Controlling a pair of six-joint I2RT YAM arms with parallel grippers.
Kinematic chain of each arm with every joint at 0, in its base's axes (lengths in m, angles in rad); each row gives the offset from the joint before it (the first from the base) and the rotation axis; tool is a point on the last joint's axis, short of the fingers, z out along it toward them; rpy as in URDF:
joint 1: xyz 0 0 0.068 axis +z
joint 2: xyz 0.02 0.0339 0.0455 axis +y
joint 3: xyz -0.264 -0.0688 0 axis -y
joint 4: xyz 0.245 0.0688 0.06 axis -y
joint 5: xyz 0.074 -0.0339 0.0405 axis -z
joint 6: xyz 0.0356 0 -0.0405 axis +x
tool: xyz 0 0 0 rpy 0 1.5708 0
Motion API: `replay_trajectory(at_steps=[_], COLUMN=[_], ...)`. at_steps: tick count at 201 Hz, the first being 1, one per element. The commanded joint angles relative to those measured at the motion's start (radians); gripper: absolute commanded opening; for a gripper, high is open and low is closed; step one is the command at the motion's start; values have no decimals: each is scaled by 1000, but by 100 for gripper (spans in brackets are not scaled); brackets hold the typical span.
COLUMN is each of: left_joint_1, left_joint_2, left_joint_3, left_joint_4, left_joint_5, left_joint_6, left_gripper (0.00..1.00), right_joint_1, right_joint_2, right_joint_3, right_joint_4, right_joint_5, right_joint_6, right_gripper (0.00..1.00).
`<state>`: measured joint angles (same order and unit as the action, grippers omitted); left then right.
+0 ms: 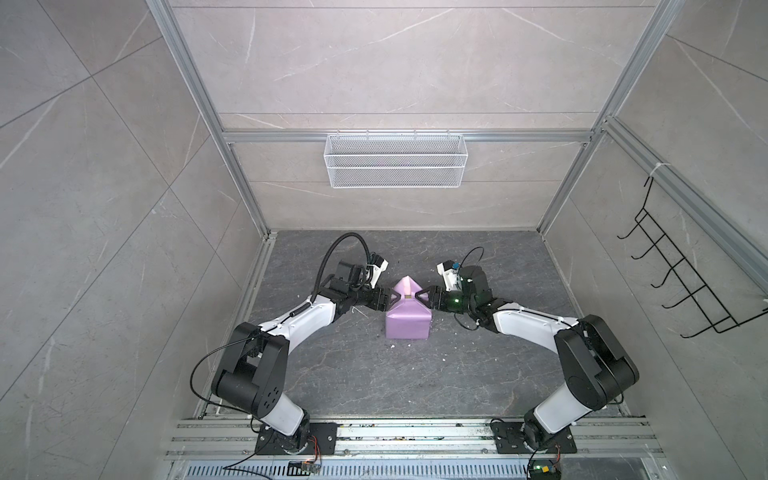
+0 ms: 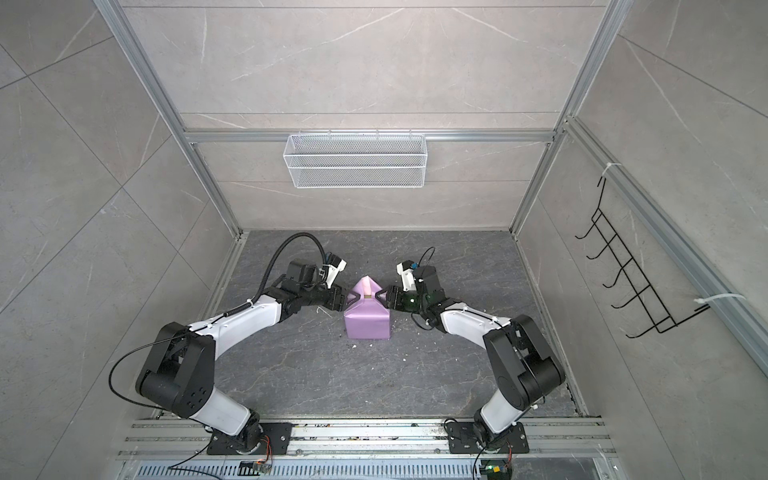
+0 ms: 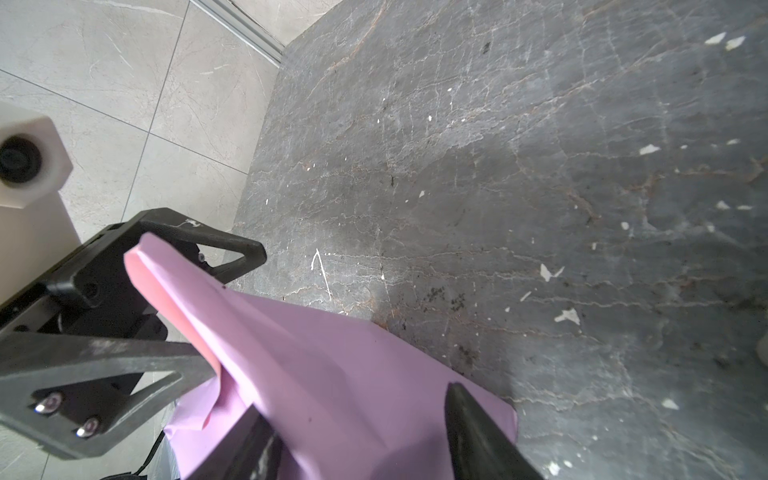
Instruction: Wrap the gift box in paper
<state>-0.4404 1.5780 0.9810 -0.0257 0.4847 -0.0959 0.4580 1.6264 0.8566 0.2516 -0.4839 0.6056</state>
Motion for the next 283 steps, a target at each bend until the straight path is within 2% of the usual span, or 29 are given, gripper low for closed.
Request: replay_trajectory(at_steps=[1, 66, 140, 209, 256, 283], left_joint_1=[18, 26, 26, 26, 26, 28], left_joint_2=[24, 79, 116, 135, 140, 144], left_joint_3=[54, 108, 146, 159, 168, 169], left_joint_4=[-21, -69, -73, -64, -52, -36], left_joint_5=[83, 171, 206, 226, 252, 256], left_joint_6=[73, 134, 142, 156, 148, 133], left_gripper=[74, 53, 51, 38, 24, 23], right_joint_1=[7, 7, 7, 8, 9, 8], right_joint_2=[10, 16, 13, 18, 21, 21], right_joint_3=[-18, -13, -16, -7, 4, 8], right_joint_4=[-83, -83, -81, -84, -86, -91], right_joint_5=[-4, -7, -5, -8, -10, -8], right_joint_6=[-35, -36, -36, -42, -56, -60], right_gripper=[62, 61, 61, 60, 60, 60])
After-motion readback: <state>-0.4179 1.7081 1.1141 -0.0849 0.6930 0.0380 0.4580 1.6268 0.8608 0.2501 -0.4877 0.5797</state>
